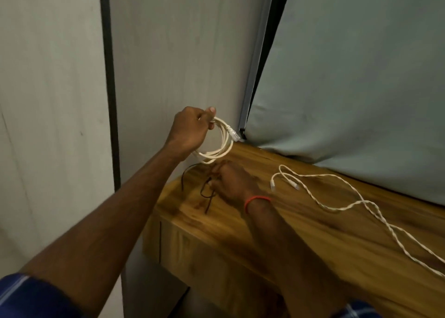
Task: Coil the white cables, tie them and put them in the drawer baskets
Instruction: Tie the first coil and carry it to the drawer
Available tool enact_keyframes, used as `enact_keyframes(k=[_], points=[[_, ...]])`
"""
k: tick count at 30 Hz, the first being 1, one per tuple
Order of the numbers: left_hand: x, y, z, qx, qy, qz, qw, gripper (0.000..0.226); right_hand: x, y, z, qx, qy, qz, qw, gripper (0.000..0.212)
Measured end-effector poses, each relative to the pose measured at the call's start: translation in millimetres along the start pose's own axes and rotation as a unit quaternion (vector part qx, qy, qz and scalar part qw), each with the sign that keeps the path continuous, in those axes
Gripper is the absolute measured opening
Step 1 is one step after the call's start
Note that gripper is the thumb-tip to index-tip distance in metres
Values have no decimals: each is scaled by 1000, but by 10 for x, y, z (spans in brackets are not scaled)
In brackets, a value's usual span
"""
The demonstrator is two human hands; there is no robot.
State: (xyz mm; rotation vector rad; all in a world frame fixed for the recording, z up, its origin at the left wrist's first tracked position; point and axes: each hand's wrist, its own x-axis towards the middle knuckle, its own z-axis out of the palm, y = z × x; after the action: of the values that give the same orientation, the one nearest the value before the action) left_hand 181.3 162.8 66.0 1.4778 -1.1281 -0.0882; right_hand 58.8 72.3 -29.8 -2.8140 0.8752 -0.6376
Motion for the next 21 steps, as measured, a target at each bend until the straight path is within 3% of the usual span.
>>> enact_keyframes(k=[3, 6, 12, 16, 21], points=[[-1, -45, -58, 1, -7, 10, 1000, 48, 75, -1, 121, -85, -39, -51, 994, 28], [1, -82, -87, 8, -12, 13, 1000, 48, 67, 2, 132, -91, -44, -68, 993, 26], [-19, -88, -34, 3, -24, 5, 1000, 48, -17, -26, 68, -112, 38, -109, 987, 23], [-29, -47, 71, -22, -30, -6, 999, 48, -53, 91, -206, -45, 130, -62, 989, 25], [-15, 102, 288, -85, -47, -28, 995, 48, -348, 437, -824, -81, 118, -53, 988, 16]])
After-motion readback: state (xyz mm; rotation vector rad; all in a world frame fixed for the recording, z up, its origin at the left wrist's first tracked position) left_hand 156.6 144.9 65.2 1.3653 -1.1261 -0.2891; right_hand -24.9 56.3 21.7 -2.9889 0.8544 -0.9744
